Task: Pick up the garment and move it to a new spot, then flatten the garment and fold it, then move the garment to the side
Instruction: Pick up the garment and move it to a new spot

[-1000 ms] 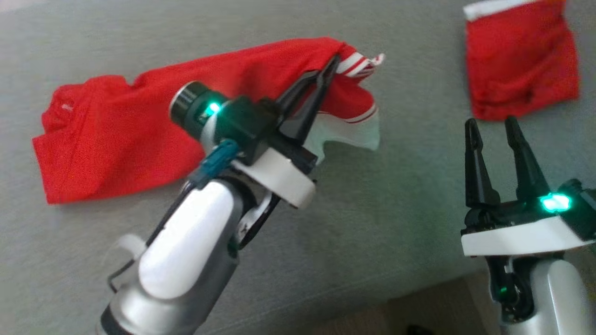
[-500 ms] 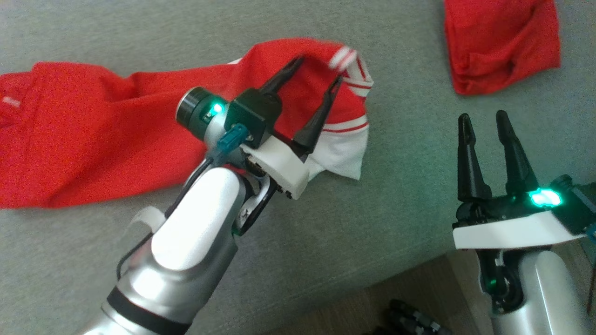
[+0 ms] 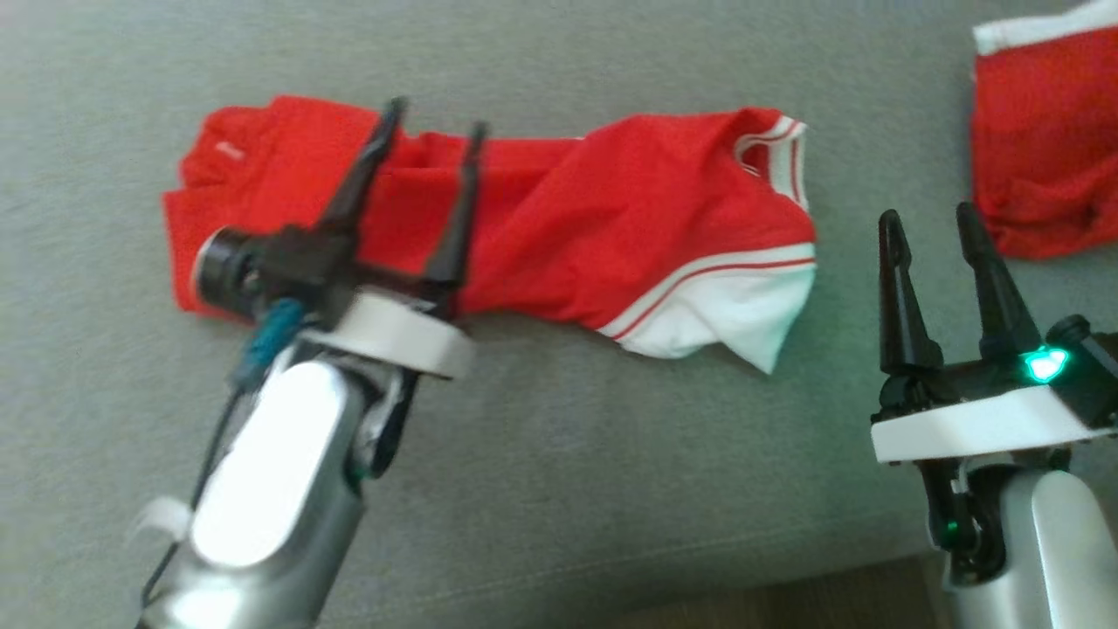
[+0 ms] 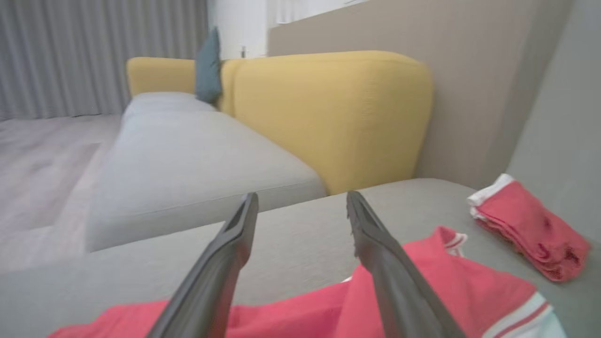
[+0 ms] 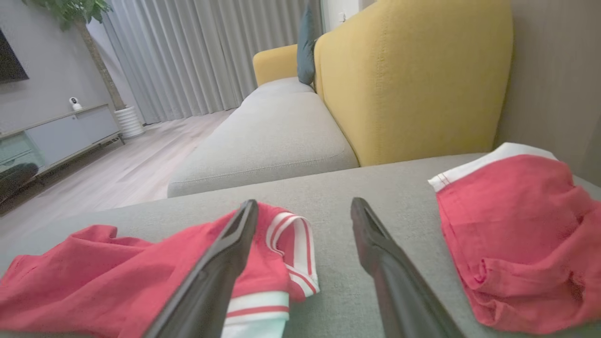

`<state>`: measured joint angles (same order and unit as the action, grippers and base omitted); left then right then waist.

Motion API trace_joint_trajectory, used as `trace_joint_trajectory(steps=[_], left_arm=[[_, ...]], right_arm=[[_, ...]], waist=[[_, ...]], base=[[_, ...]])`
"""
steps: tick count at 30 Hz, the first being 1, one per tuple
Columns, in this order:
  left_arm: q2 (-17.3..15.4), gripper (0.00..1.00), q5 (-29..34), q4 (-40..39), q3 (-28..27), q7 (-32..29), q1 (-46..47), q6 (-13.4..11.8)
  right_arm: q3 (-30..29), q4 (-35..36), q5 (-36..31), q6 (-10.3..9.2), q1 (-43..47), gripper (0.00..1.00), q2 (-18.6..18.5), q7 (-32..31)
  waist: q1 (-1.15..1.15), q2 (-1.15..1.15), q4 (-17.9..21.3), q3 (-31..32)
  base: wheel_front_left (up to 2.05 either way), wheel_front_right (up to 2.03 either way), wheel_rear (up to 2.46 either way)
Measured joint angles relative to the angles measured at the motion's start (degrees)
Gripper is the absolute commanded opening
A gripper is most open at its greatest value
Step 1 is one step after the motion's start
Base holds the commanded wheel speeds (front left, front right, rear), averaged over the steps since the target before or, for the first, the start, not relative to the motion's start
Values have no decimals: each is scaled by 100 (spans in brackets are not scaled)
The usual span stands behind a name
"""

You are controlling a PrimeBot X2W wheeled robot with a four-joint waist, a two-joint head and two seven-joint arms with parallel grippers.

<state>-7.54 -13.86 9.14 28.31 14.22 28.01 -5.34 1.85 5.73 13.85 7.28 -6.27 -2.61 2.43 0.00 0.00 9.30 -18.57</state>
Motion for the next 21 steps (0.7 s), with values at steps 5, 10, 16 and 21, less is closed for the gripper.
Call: trace_joint_trajectory(steps=[5, 10, 16, 21], left_arm=[[-213, 100, -196, -172, -582, 8, -619, -314], [-358, 100, -355, -378, -1068, 8, -1194, -370], [-482, 100, -355, -448, -1254, 8, -1713, -264], [-482, 100, -350, -522, -1255, 8, -2014, -214]], right_arm=[[-55, 118, -99, 0, 89, 100, 0, -183], [-81, 148, -152, 0, 261, 100, 1, -327], [-93, 151, -183, 0, 368, 100, 1, -417], [-103, 140, -185, 0, 630, 100, 1, -475]], waist=[[0, 0, -387, 232], [0, 0, -679, 441], [0, 0, -818, 673], [0, 0, -790, 855]], base=[[0, 0, 0], [0, 0, 0], [0, 0, 0], [0, 0, 0]])
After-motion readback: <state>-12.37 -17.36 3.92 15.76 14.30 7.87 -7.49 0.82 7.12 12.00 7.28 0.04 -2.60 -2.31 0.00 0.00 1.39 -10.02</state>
